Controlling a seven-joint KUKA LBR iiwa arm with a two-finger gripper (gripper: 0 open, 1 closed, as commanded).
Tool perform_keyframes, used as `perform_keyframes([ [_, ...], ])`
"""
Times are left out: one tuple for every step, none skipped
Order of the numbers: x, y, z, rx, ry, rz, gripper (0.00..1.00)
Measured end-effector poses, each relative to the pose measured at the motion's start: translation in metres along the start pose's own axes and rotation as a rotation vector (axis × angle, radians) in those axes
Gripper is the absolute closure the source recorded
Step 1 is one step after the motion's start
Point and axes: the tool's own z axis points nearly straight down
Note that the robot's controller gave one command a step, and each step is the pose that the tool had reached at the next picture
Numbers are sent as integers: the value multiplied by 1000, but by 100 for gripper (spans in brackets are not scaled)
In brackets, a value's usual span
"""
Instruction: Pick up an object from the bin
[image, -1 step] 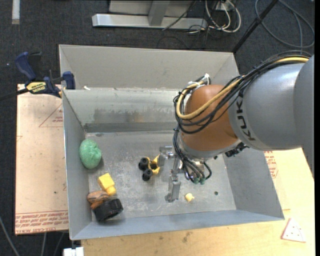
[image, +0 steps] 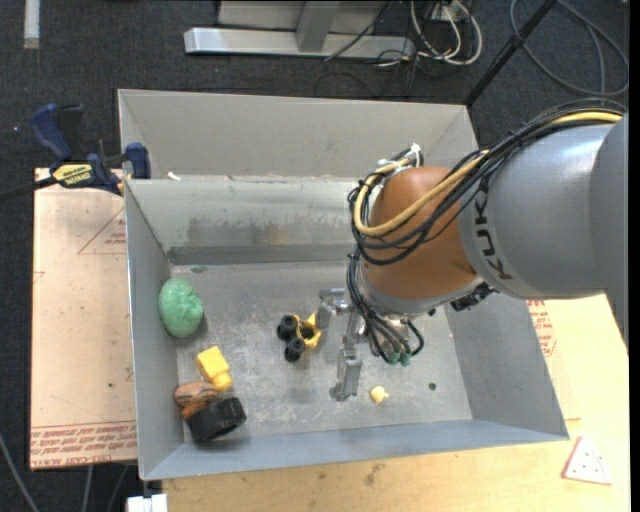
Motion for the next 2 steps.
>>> perform_keyframes([
  [-34,46,9,0,-3,38,0],
  [-47,55,35,-4,-3,52,0],
])
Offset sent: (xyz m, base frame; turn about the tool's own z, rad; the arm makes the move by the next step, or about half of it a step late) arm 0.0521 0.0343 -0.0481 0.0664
